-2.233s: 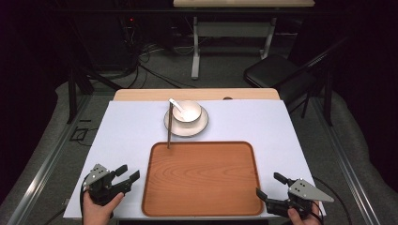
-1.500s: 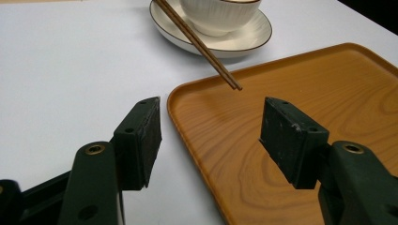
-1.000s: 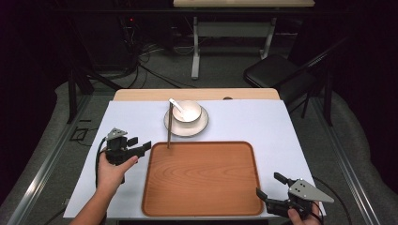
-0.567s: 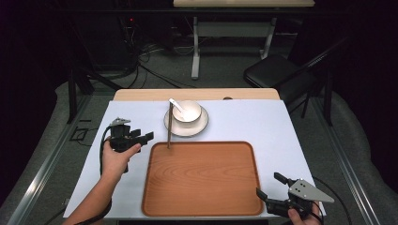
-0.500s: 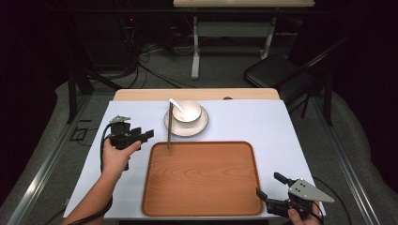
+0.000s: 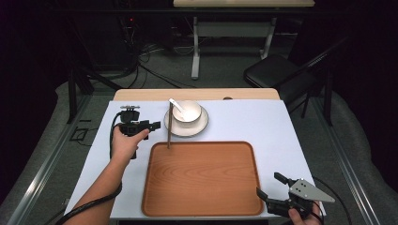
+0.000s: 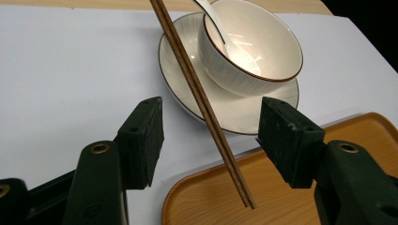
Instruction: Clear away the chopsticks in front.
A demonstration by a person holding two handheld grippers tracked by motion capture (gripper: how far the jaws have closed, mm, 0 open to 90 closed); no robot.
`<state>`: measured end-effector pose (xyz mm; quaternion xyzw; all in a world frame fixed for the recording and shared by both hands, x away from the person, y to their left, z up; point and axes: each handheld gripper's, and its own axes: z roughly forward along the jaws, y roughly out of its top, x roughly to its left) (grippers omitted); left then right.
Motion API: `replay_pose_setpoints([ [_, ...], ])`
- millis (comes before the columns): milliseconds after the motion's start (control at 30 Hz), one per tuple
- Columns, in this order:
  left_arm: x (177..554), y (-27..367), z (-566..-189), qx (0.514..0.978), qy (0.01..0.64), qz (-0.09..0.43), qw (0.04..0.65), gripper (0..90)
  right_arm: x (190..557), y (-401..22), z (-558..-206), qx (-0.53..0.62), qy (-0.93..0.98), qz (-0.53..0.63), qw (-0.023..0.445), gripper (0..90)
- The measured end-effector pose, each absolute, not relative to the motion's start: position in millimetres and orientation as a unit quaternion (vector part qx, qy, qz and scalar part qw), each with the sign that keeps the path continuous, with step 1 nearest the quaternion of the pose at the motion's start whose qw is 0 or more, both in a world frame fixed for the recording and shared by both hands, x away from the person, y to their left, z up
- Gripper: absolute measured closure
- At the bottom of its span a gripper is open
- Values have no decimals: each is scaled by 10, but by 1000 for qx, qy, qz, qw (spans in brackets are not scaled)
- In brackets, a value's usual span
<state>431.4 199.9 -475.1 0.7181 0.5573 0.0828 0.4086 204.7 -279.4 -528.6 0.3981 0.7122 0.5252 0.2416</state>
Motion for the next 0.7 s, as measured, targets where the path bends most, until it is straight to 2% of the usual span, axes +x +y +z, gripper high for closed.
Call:
replay_pose_setpoints([
  [233, 4464, 1852, -4814, 722, 571, 50, 387, 541, 2047, -2798, -5287, 398, 712, 526, 242, 147],
  [367, 4527, 1777, -4861, 728, 578, 44, 366, 588, 2045, -2805, -5288, 398, 711, 527, 242, 147],
  [700, 4618, 1695, -5003, 732, 592, 39, 336, 647, 2043, -2811, -5288, 397, 710, 529, 242, 147],
])
